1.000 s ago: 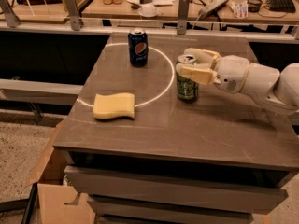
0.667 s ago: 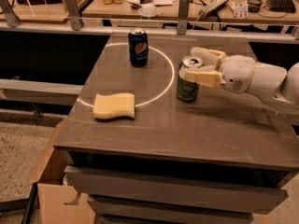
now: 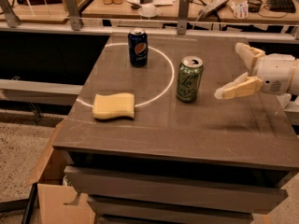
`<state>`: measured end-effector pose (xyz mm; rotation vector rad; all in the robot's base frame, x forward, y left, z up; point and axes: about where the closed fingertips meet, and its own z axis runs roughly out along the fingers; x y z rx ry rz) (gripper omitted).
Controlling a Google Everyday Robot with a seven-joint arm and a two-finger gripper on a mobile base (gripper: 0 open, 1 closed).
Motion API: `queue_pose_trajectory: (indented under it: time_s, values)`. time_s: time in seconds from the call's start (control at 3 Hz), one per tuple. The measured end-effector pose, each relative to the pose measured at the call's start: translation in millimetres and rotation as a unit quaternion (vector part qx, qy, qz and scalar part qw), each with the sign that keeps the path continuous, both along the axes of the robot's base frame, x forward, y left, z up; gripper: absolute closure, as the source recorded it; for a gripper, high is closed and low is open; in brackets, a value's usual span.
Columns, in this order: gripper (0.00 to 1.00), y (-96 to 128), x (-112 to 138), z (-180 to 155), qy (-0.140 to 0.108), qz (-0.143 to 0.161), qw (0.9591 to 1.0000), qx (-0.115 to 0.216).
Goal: Place green can upright
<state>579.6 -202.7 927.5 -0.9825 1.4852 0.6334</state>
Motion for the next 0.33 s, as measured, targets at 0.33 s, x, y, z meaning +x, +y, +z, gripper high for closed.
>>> queue_pose_trajectory:
  time_s: [0.33]
  values:
    - [0.00, -5.3, -1.0, -2.1, 0.002, -0.003, 1.0000, -0.006]
